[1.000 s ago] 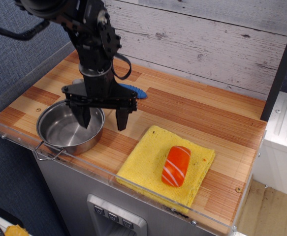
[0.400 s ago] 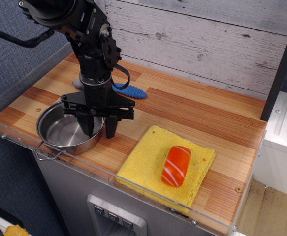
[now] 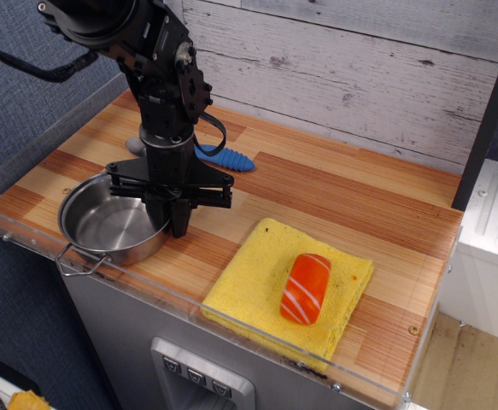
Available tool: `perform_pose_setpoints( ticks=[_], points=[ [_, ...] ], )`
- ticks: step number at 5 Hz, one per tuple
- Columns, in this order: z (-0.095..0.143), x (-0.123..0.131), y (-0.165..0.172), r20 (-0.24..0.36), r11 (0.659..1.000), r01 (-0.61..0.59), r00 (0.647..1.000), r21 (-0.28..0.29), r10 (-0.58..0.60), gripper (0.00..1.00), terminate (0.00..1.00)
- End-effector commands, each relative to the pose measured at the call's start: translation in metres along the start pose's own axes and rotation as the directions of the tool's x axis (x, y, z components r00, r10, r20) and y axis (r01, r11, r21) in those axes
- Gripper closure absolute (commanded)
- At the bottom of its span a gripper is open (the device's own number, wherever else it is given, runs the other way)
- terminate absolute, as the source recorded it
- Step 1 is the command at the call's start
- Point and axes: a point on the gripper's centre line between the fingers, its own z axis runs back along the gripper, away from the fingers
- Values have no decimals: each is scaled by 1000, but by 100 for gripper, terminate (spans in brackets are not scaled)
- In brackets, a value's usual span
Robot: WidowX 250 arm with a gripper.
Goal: Move the pot so it's under the spoon.
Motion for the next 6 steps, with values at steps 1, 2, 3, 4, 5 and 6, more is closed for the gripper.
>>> perform_pose_setpoints(
  ticks=[1, 2, 3, 4, 5, 6],
  points=[
    [18, 11, -2, 8, 999, 24, 1000, 39, -25, 100, 0],
    [33, 19, -9, 17, 996, 48, 999, 81, -50, 100, 0],
    [45, 26, -24, 35, 993, 95, 995, 72, -98, 100, 0],
    [56, 32, -48, 70, 986, 157, 985, 54, -161, 100, 0],
    [64, 38, -80, 96, 976, 217, 971, 35, -219, 100, 0],
    [70, 40, -109, 112, 965, 259, 959, 34, -261, 100, 0]
  ],
)
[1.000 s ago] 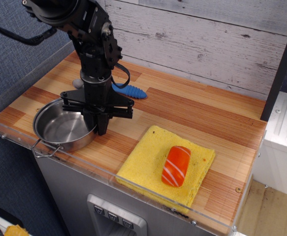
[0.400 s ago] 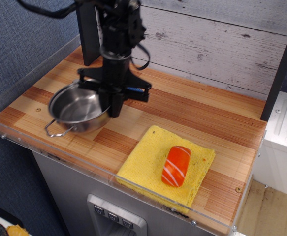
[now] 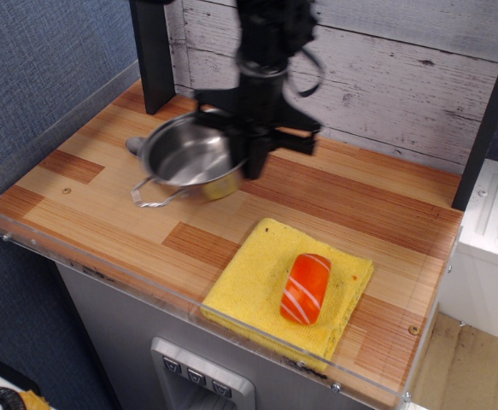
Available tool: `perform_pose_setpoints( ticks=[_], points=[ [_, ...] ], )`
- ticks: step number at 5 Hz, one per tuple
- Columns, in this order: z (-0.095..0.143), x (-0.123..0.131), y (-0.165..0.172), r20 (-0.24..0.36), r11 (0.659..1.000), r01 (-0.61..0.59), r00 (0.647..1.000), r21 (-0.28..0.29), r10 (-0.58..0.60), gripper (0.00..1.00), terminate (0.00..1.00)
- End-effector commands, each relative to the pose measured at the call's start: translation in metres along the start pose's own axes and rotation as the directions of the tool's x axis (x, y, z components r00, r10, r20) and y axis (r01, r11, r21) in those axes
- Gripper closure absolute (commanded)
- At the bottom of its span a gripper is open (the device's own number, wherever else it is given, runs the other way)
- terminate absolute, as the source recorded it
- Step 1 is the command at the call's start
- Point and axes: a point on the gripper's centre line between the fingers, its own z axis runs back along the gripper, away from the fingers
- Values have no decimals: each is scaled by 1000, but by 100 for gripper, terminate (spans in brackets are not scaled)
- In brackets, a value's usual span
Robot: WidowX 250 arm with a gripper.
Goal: Move the pot so it's under the spoon.
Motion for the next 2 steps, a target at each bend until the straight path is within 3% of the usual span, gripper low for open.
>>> perform_pose_setpoints(
  ticks=[1, 2],
  points=[
    [13, 20, -49, 74, 996, 81, 994, -25, -79, 100, 0],
    [6, 26, -72, 84, 994, 104, 991, -18, -102, 100, 0]
  ],
)
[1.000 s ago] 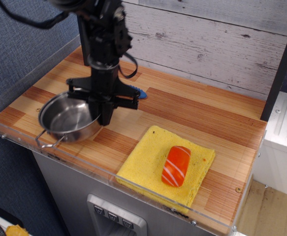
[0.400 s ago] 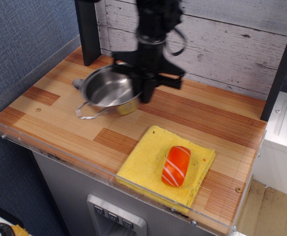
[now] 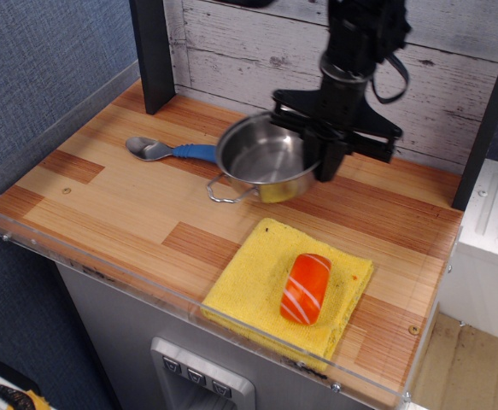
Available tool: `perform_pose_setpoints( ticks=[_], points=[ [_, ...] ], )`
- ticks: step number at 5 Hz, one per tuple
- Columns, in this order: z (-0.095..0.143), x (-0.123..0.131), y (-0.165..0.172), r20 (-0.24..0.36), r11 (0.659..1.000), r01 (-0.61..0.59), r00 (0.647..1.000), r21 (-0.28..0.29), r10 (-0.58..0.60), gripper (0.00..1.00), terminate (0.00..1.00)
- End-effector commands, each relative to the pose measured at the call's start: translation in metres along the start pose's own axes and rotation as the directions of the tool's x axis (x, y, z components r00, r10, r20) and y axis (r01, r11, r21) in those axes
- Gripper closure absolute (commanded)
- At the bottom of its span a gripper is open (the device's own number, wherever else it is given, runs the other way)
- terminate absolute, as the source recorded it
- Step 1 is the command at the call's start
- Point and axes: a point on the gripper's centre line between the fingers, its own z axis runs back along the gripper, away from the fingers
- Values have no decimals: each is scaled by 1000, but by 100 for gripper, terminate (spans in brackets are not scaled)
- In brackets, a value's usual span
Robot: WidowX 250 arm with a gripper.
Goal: Move the pot so it's under the spoon.
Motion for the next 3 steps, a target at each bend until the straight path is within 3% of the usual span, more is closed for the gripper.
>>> perform_pose_setpoints(
  ticks=[1, 3],
  points=[
    [5, 17, -34, 83, 1000, -21, 996, -8, 22, 100, 0],
    [-6, 20, -47, 65, 1000, -16, 998, 12, 15, 100, 0]
  ],
)
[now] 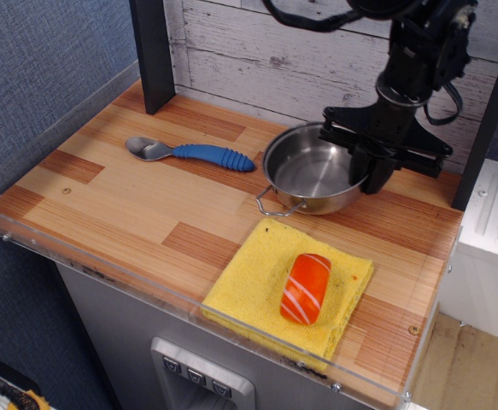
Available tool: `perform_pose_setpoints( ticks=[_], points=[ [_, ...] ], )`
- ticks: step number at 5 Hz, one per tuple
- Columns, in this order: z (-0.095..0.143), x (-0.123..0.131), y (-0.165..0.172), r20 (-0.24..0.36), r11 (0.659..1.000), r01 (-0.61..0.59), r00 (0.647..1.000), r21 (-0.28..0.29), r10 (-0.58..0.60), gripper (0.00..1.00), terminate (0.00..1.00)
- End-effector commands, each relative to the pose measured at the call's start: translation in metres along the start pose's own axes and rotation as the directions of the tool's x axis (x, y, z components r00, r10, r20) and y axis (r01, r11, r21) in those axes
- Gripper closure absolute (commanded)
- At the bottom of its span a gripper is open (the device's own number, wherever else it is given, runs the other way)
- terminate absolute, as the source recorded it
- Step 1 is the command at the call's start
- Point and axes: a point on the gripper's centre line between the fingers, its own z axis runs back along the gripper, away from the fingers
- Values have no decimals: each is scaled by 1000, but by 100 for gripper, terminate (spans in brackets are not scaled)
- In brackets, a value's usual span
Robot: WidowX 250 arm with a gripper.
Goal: Move the pot so it's under the spoon.
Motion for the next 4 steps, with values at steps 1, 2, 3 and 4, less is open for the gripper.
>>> perform_pose_setpoints(
  ticks=[1, 2, 3, 4],
  points=[
    [8, 6, -10, 40, 1000, -7, 999, -6, 7, 100, 0],
    [10, 6, -10, 37, 1000, -20, 999, -16, 21, 0, 0],
    [13, 7, -9, 46, 999, -13, 999, -48, 15, 0, 0],
    [22, 8, -5, 76, 997, -14, 997, -75, 19, 0, 0]
  ],
)
